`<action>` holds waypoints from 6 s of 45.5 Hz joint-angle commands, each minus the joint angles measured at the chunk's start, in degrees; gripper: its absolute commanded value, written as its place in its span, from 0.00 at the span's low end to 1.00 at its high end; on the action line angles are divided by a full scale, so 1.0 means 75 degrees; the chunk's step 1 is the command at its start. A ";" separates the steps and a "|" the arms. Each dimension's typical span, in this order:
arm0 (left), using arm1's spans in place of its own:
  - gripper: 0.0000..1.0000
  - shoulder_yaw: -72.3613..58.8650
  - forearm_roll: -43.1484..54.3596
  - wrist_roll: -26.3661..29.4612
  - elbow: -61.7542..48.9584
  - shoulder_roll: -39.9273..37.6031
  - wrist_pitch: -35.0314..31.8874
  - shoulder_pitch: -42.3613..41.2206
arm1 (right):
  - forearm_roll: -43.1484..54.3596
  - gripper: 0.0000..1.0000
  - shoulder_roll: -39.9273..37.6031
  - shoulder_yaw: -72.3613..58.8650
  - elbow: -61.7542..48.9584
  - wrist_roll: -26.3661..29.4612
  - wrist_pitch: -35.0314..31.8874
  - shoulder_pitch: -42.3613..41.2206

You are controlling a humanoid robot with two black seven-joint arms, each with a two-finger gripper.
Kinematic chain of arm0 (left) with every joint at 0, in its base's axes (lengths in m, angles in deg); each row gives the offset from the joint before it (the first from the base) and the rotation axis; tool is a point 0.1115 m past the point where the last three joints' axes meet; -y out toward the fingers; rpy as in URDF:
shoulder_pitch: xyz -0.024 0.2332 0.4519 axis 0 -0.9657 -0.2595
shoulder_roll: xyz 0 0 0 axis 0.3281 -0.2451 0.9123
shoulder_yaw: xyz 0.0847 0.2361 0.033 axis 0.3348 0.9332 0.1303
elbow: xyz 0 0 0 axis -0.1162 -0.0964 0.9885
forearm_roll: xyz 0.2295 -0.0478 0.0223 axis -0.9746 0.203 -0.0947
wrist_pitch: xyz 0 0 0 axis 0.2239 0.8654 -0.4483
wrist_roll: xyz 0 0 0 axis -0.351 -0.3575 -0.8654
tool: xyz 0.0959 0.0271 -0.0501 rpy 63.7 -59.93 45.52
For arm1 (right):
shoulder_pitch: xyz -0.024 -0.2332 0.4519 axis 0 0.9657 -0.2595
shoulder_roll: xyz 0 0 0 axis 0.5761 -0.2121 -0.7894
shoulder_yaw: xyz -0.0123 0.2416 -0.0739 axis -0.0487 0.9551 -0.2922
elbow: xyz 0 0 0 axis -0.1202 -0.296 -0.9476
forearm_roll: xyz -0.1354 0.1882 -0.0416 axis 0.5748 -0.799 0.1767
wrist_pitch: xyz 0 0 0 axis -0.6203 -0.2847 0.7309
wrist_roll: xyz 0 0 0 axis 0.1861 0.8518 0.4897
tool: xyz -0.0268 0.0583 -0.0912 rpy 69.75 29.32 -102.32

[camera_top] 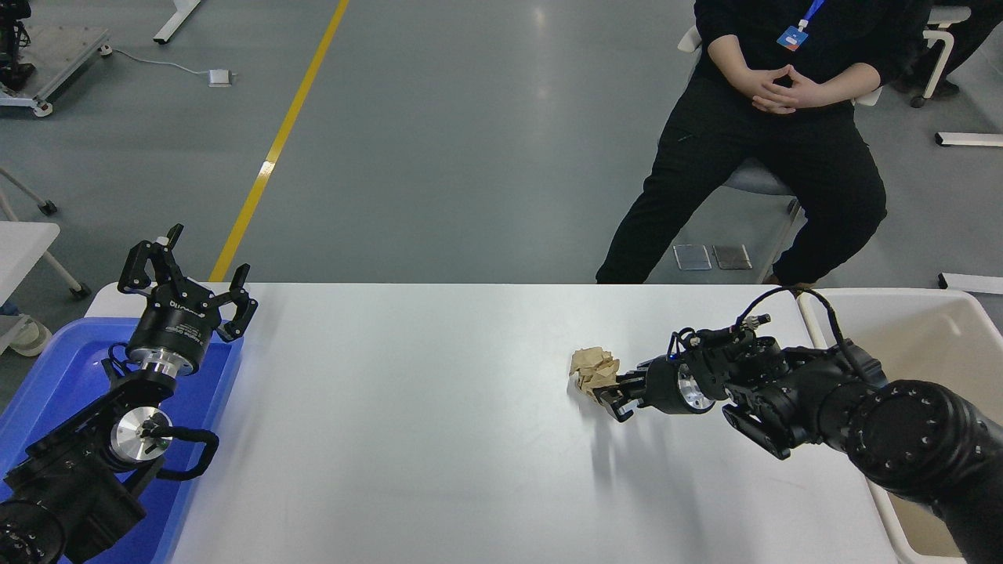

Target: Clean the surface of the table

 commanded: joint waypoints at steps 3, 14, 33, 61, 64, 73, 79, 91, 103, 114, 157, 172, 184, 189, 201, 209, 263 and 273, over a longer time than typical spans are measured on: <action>1.00 0.0002 0.0000 0.0000 0.0003 0.0000 0.0000 0.0000 | -0.0789 0.00 -0.0503 0.0529 0.0206 -0.0382 -0.0056 -0.0321; 1.00 0.0002 0.0000 0.0000 0.0003 0.0000 0.0000 0.0000 | -0.1106 0.00 -0.1627 0.1256 0.1283 -0.0535 -0.0068 -0.0988; 1.00 0.0002 0.0000 0.0000 -0.0009 0.0000 0.0000 0.0000 | -0.1117 0.00 -0.3878 0.1642 0.3535 -0.0546 -0.0805 -0.3039; 1.00 0.0002 0.0000 0.0000 -0.0009 0.0000 0.0000 0.0000 | -0.1772 0.00 -0.4722 0.2522 0.1545 -0.0570 -0.1884 -0.2690; 1.00 0.0002 0.0000 0.0000 -0.0009 0.0000 0.0000 0.0000 | -0.2112 0.00 -0.4664 0.2451 0.0737 -0.0558 -0.1942 -0.2338; 1.00 0.0002 0.0000 0.0000 0.0003 0.0000 0.0000 0.0000 | -0.2652 0.00 -0.4547 0.2522 -0.0894 -0.0500 -0.2224 -0.1388; 1.00 0.0002 0.0000 0.0000 -0.0009 0.0000 0.0000 0.0000 | -0.3097 0.00 -0.4535 0.2522 -0.1585 -0.0348 -0.2235 -0.0838; 1.00 0.0002 0.0000 0.0000 0.0003 0.0000 0.0000 0.0000 | -0.3988 0.00 -0.4511 0.2545 -0.2312 0.0929 -0.2224 -0.0122; 1.00 0.0002 0.0000 0.0000 0.0003 0.0000 0.0000 0.0000 | -0.4644 0.00 -0.4570 0.2627 -0.2617 0.2394 -0.2142 0.0417; 1.00 0.0002 0.0000 0.0000 -0.0009 0.0000 0.0000 0.0000 | -0.4926 0.00 -0.4593 0.3458 -0.2957 0.3754 -0.2072 0.0885; 1.00 -0.0010 0.0000 0.0000 0.0003 0.0000 0.0000 0.0000 | -0.4938 0.00 -0.2742 0.4303 -0.2992 0.4692 -0.0712 0.2866; 1.00 0.0002 0.0000 0.0000 0.0003 0.0000 0.0000 0.0000 | -0.4949 0.00 -0.2238 0.4315 -0.2981 0.4680 -0.0525 0.3066; 1.00 0.0002 0.0000 0.0000 0.0003 0.0000 0.0000 0.0000 | -0.4938 0.00 -0.2062 0.4303 -0.2957 0.4680 -0.0525 0.3124; 1.00 0.0002 0.0000 0.0000 -0.0009 0.0000 0.0000 0.0000 | -0.4938 0.00 -0.2027 0.4303 -0.2957 0.4680 -0.0525 0.3113; 1.00 0.0002 0.0000 0.0000 -0.0009 0.0000 0.0000 0.0000 | -0.4938 0.00 -0.2027 0.4268 -0.2957 0.4680 -0.0525 0.3113; 1.00 -0.0010 0.0000 0.0000 0.0003 0.0000 0.0000 0.0000 | -0.4938 0.00 -0.2039 0.4268 -0.2957 0.4680 -0.0525 0.3113; 1.00 0.0002 0.0000 0.0000 -0.0009 0.0000 0.0000 0.0000 | -0.4949 0.98 -0.2811 0.5965 -0.2337 0.4657 0.0331 0.2036; 1.00 0.0002 0.0000 0.0000 0.0003 0.0000 0.0000 0.0000 | -0.4949 0.98 -0.3714 0.8413 -0.1002 0.4669 0.0354 0.0933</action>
